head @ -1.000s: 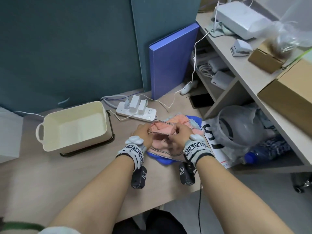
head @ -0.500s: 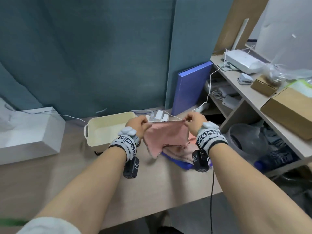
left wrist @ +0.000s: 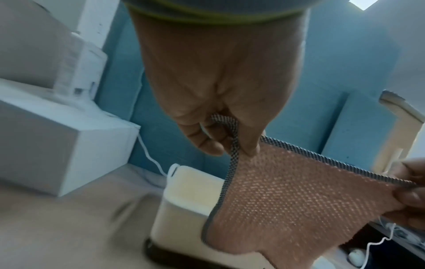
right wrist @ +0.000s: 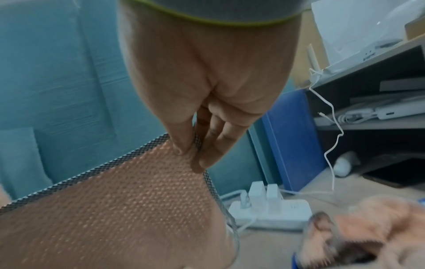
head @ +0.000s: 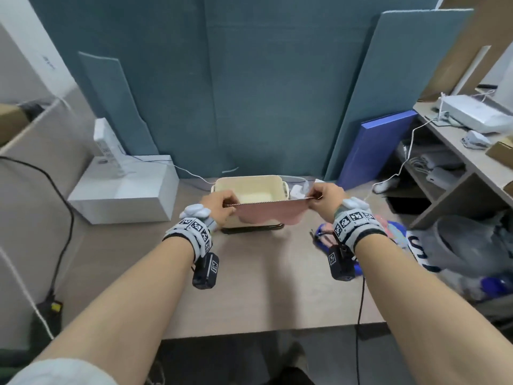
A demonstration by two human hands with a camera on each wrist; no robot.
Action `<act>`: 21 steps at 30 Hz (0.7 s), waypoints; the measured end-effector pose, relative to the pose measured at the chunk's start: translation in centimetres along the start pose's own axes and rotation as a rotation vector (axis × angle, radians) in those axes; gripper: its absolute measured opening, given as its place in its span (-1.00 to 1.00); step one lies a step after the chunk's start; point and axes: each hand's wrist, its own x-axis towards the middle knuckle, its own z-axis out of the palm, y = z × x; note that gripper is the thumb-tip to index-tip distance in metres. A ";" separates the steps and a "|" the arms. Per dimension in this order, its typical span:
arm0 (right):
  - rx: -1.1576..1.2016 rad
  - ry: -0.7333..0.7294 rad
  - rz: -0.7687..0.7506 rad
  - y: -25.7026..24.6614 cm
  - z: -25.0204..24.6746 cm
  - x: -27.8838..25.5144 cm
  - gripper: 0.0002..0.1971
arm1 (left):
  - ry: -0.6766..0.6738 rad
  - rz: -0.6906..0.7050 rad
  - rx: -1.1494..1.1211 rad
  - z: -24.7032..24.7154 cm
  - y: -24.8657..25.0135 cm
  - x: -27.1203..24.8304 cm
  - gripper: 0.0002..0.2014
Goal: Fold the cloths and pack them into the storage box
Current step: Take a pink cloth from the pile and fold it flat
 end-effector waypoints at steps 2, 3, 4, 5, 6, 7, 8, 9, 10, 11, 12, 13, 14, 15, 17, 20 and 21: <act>-0.023 -0.079 0.006 1.0 2.4 -1.5 -0.75 | -0.102 -0.015 0.019 1.3 -2.7 -2.0 -0.75; -0.037 -0.132 0.018 1.7 3.6 -2.4 -0.74 | -0.156 -0.022 0.023 2.1 -3.9 -3.3 -0.74; -0.068 -0.193 0.032 2.4 4.7 -3.4 -0.74 | -0.219 -0.034 0.016 3.1 -4.8 -4.4 -0.75; -0.096 -0.242 0.051 3.8 6.6 -4.1 -0.73 | -0.275 -0.059 0.032 4.2 -6.0 -5.5 -0.78; -0.114 -0.276 0.072 4.8 8.0 -4.8 -0.72 | -0.308 -0.074 0.055 5.3 -6.7 -6.6 -0.80; -0.128 -0.309 0.101 5.7 9.3 -5.7 -0.72 | -0.332 -0.092 0.074 6.4 -7.5 -7.7 -0.81; -0.139 -0.334 0.129 6.6 10.7 -6.4 -0.76 | -0.350 -0.116 0.081 7.6 -8.4 -8.6 -0.81; -0.139 -0.355 0.150 7.2 11.6 -7.0 -0.81 | -0.365 -0.134 0.092 8.3 -9.0 -9.2 -0.81; -0.132 -0.401 0.164 7.6 12.3 -7.6 -0.85 | -0.384 -0.159 0.098 9.2 -9.5 -9.8 -0.82; -0.131 -0.442 0.183 8.1 13.3 -8.0 -0.87 | -0.403 -0.185 0.103 10.0 -10.0 -10.3 -0.83; -0.135 -0.468 0.192 8.4 13.7 -8.5 -0.89 | -0.415 -0.200 0.102 10.2 -10.1 -10.6 -0.83; -0.141 -0.490 0.213 8.8 14.1 -8.7 -0.90 | -0.421 -0.219 0.111 10.8 -10.4 -10.8 -0.81; -0.138 -0.493 0.222 9.4 14.6 -8.5 -0.90 | -0.408 -0.243 0.108 11.3 -10.7 -10.4 -0.78; -0.120 -0.480 0.235 10.1 15.1 -8.1 -0.90 | -0.378 -0.265 0.101 11.9 -11.0 -9.9 -0.75; -0.076 -0.450 0.250 10.4 15.2 -7.6 -0.92 | -0.289 -0.301 0.084 12.2 -10.8 -9.1 -0.73; 0.019 -0.362 0.255 10.8 15.3 -5.6 -0.88 | -0.167 -0.330 0.048 12.8 -10.6 -6.9 -0.77; 0.047 -0.342 0.260 11.3 15.6 -4.4 -0.85 | -0.133 -0.344 0.040 13.4 -10.8 -5.7 -0.77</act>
